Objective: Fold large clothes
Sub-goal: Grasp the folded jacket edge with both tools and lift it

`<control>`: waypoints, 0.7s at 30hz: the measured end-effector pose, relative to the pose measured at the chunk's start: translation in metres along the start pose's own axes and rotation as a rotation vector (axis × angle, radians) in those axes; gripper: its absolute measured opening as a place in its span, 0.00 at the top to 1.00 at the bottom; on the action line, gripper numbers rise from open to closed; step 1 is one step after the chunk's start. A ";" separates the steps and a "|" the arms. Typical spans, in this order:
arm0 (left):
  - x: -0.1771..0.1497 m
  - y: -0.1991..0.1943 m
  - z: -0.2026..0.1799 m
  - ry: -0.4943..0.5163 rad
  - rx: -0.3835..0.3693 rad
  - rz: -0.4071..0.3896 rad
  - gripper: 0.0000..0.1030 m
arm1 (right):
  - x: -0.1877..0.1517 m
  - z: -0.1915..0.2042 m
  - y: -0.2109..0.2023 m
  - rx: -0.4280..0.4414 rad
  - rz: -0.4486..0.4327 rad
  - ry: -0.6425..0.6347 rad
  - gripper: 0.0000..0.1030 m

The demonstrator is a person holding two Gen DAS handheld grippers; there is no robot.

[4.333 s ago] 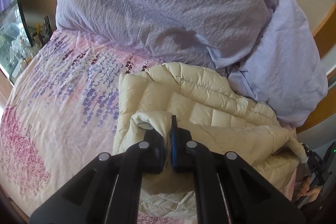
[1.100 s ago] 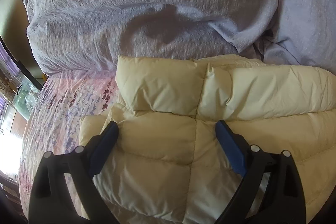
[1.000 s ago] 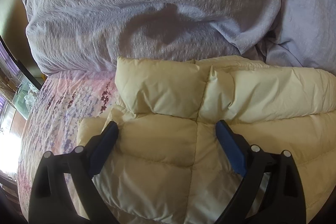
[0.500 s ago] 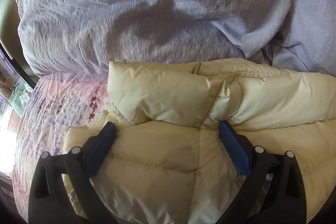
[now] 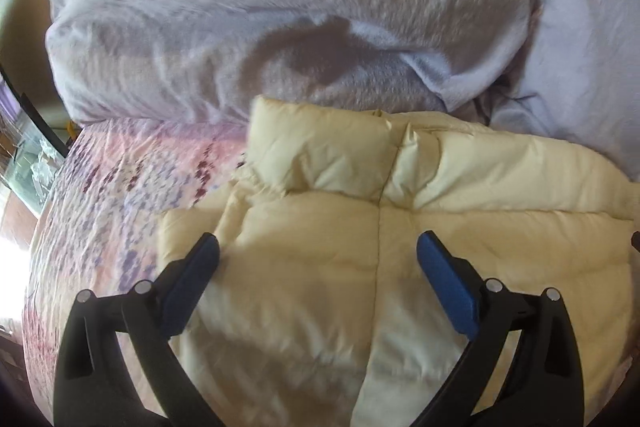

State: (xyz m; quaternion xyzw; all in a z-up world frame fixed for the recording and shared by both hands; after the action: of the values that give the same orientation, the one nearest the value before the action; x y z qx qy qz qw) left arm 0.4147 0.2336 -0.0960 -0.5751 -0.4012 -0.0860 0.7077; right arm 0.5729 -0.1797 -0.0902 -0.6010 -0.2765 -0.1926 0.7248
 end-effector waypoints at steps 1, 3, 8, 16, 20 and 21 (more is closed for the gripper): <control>-0.003 -0.010 0.006 -0.014 -0.005 -0.002 0.04 | -0.001 -0.008 -0.007 0.008 0.007 0.025 0.01; -0.010 -0.026 0.016 -0.041 -0.014 0.003 0.04 | -0.005 -0.021 -0.018 0.022 0.026 0.068 0.01; -0.039 -0.055 0.042 -0.086 -0.025 0.043 0.04 | -0.033 -0.049 -0.035 0.065 0.110 0.157 0.01; -0.087 -0.070 0.062 -0.203 -0.083 0.154 0.04 | -0.091 -0.060 -0.039 0.109 0.209 0.242 0.01; -0.103 -0.062 0.061 -0.252 -0.111 0.197 0.04 | -0.106 -0.057 -0.034 0.128 0.247 0.265 0.01; -0.106 -0.059 0.061 -0.271 -0.116 0.207 0.05 | -0.108 -0.056 -0.031 0.134 0.254 0.270 0.01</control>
State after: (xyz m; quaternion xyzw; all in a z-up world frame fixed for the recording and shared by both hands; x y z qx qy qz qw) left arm 0.2816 0.2328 -0.1215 -0.6595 -0.4259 0.0424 0.6180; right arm 0.4796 -0.2471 -0.1417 -0.5500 -0.1111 -0.1597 0.8122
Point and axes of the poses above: each gripper's, at about its wrist camera, not at the fingertips, and y roughly the way its jaws point, z to its left, x to its top, the point moved 3 cm from there along y, roughly the way its jaws point, and after that the axes turned 10 degrees about -z, right-handed, at the moved point
